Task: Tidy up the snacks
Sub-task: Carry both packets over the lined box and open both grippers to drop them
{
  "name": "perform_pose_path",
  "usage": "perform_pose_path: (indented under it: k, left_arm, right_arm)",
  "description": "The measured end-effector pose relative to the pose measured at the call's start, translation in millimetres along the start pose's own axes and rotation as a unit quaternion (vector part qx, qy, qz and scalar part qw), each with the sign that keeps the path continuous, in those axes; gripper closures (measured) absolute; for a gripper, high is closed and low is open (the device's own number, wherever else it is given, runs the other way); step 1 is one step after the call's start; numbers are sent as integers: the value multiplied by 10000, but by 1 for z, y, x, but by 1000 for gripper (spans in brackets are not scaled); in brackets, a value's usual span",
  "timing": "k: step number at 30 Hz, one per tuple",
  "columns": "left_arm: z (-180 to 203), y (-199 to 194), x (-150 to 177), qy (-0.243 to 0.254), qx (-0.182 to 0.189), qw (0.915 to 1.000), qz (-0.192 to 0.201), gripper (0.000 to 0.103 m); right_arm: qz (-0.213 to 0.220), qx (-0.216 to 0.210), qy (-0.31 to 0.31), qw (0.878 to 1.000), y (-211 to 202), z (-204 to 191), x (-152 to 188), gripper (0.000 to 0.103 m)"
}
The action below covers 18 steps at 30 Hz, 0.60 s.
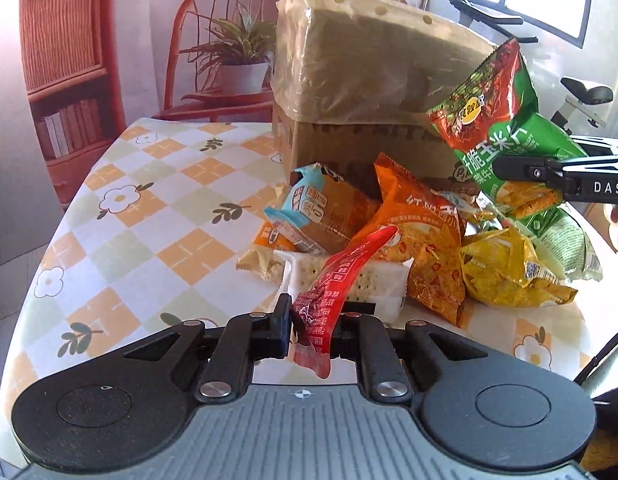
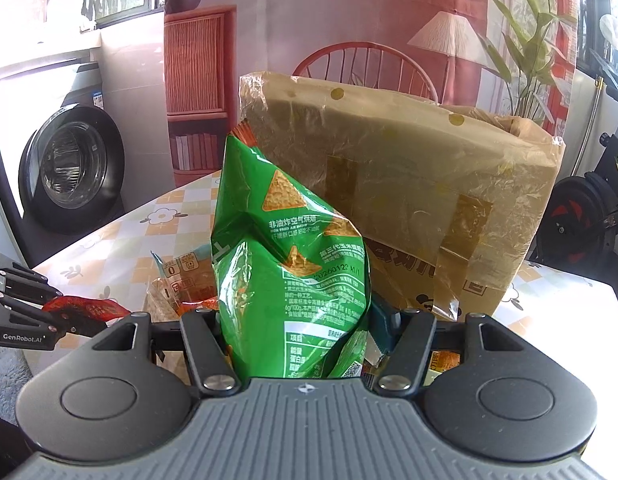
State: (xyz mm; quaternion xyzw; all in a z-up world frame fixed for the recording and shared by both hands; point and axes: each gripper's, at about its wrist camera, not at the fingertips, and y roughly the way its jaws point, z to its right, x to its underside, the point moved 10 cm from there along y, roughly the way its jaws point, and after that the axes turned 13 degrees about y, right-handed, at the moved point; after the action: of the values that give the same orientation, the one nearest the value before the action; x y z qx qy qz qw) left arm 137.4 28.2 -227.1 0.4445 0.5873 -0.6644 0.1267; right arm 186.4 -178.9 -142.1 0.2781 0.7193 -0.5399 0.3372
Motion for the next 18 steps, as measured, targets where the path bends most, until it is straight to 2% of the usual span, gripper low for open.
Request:
perform_pose_path:
  k: [9,14,15,18]
  left_arm:
    - [-9,-16,-103,-215,44,9946,1016,88]
    - [-1,-17,-171,-70,93,9887,1496,88]
    - [1,-16,-185,-47,101,9876,1568,88]
    - [5,-12,-223,-39,149,9842,1765,88]
  right_arm:
    - [539,-161,107,9984,-17,2,-47,40]
    - [968,-152,202,9950,-31,16,-94,40]
    - [968,-152,202,9950,-31,16,-94,40]
    - [1256,-5,243,9918,-31,28,-126,40]
